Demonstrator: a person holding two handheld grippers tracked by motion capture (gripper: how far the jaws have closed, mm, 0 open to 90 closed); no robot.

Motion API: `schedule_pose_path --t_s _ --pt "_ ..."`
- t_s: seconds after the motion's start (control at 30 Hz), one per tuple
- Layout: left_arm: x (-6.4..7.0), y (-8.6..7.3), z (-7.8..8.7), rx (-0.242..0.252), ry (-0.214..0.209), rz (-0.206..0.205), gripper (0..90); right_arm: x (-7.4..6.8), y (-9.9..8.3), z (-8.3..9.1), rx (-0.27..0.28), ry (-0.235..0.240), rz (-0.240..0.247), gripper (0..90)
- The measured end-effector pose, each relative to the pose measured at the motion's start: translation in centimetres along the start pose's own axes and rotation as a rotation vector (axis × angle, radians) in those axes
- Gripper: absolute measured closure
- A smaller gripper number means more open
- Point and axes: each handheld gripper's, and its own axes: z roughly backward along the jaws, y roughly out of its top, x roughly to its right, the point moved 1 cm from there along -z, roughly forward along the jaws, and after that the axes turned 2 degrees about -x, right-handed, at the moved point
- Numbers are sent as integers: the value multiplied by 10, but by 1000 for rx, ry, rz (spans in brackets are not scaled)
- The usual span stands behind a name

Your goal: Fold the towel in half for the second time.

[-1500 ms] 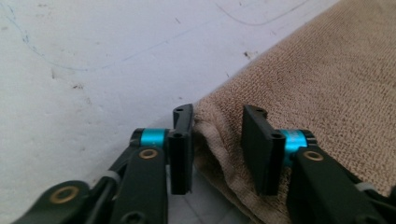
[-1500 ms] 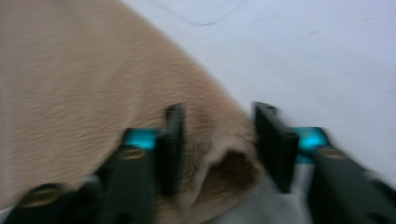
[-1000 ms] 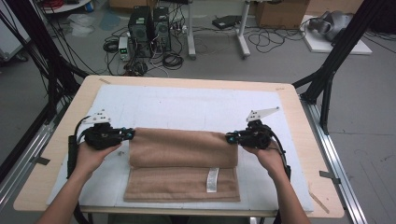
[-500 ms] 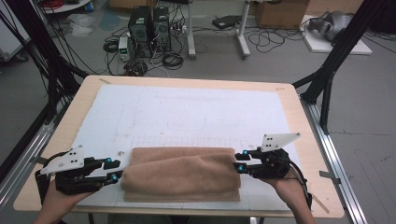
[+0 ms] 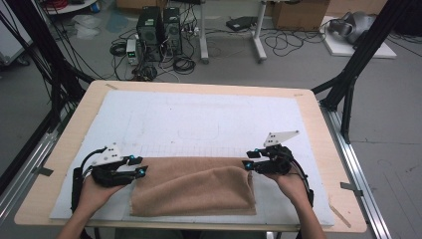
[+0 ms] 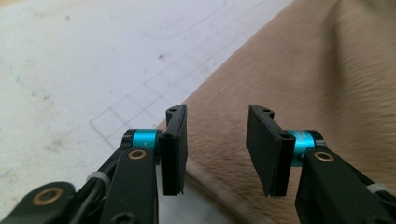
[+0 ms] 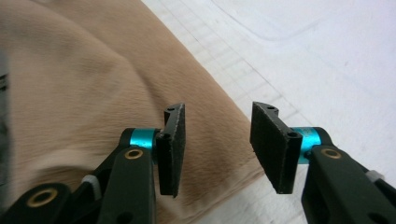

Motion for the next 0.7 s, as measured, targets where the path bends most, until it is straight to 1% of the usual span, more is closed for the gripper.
schedule_pose_path --t_s 0.07,0.1,0.13,0.17,0.2,0.23,0.27,0.3,0.33,0.37,0.4,0.47,0.5,0.53,0.57,0.6,0.63,0.67,0.7 --pt "-2 -1 -10 -39 7 -6 561 3 -1 -10 -23 -11 5 489" --pt "-2 -1 -14 -50 9 -8 556 3 -1 -16 -40 -13 4 469" --pt "-2 -1 -18 -62 17 -19 561 3 -1 -21 -62 -23 16 457" --pt "-3 0 -22 -75 14 -22 596 2 0 -26 -82 -33 28 458" --pt "-2 0 -25 -80 14 -20 673 2 0 -32 -97 -39 34 475" --pt "-1 2 -27 -79 29 -27 739 1 1 -37 -115 -40 40 562" --pt "0 4 -27 -78 38 -39 819 0 2 -40 -132 -34 69 656" --pt "1 6 -28 -72 47 -36 856 -3 4 -40 -140 -45 93 756" --pt "1 8 -27 -69 59 -38 865 -4 8 -38 -135 -52 111 788" --pt "0 10 -26 -61 74 -45 870 -5 12 -35 -123 -57 109 793" --pt "-2 12 -23 -43 90 -39 872 -5 15 -30 -105 -60 100 796" --pt "-8 18 -17 13 115 -10 873 -3 23 -21 -56 -50 84 797" --pt "-11 23 -15 18 127 -4 874 -2 27 -17 -44 -50 89 797" --pt "-15 27 -15 20 141 -7 874 -2 31 -15 -36 -57 90 797" --pt "-18 32 -16 34 156 1 874 0 35 -13 -24 -57 85 798" --pt "-21 37 -16 42 161 13 874 3 39 -13 -16 -59 86 797" --pt "-24 41 -18 51 166 22 874 6 41 -12 -13 -65 72 792" --pt "-27 45 -21 55 182 28 874 10 42 -13 -13 -80 58 774" --pt "-29 48 -24 52 223 36 871 16 42 -14 -17 -108 33 751"
